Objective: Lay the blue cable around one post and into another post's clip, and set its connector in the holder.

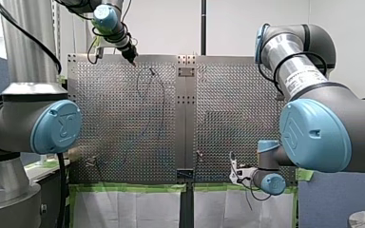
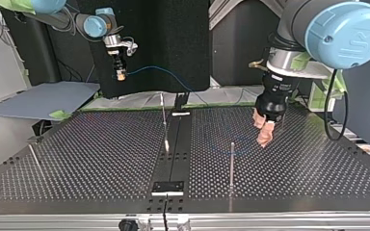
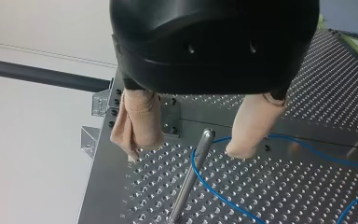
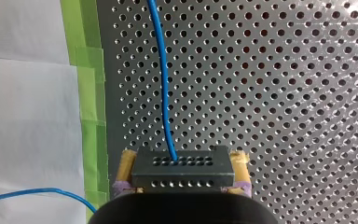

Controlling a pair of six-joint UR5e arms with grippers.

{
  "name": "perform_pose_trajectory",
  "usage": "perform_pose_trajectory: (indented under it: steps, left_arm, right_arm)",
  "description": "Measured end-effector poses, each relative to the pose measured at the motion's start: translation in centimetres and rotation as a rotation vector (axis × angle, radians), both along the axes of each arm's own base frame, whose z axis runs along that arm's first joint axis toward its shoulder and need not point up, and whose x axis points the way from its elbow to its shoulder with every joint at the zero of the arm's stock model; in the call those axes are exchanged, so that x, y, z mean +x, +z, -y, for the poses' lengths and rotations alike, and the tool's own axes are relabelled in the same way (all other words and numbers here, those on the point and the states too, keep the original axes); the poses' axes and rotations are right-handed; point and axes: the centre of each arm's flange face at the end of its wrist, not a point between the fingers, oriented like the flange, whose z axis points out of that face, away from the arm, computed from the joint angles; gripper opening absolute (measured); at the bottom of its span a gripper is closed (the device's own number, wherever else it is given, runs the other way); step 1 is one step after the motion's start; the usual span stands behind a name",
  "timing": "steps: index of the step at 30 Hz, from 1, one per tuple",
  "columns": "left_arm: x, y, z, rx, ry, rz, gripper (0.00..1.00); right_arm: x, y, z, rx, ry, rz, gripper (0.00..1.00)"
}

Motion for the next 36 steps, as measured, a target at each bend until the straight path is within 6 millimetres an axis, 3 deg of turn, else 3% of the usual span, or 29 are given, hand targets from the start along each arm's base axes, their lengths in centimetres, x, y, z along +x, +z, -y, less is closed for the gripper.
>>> perform_pose_trajectory:
  steps: [25,36]
  left_arm:
    - [0.0,-0.2,0.0,0.000,0.000,-0.006,1.00]
    - [-1.1,-3.0,1.5,0.052,-0.075,-0.008,1.00]
  right_arm:
    - [0.0,0.0,0.0,0.002,0.000,-0.002,0.01]
    - [0.0,0.0,0.0,0.002,0.001,-0.003,0.01]
